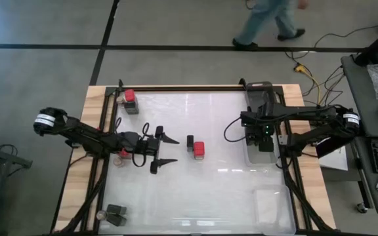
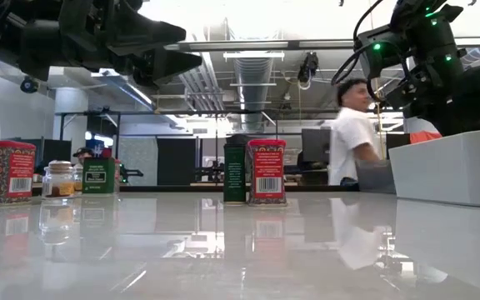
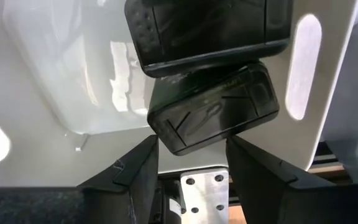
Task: Sort spices by type
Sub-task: Put the green seasoning can into the gray bin
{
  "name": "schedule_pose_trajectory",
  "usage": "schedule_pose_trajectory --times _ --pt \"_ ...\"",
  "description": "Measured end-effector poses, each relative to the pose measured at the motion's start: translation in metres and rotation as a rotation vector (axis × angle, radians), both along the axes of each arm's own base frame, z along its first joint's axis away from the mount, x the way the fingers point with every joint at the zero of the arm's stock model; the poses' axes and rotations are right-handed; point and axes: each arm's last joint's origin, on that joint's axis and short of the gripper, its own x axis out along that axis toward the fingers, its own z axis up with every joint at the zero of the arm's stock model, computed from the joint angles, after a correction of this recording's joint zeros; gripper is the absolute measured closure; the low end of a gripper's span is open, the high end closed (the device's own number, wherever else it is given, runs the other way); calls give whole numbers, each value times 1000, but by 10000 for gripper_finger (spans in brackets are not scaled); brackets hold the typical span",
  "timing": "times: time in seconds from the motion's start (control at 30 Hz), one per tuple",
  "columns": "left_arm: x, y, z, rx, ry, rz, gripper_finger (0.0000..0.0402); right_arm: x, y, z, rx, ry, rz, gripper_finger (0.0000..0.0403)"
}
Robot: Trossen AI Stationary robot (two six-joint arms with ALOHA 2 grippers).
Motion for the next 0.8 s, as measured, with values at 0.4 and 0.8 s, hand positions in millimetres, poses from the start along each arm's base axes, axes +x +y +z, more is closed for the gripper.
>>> schedule_pose_trajectory --times 0.4,0.8 --pt "-8 1 16 6 -66 -1 75 -5 -9 0 -11 23 -145 234" --pt "-25 2 35 6 -98 -8 75 0 -13 -7 75 39 -171 210"
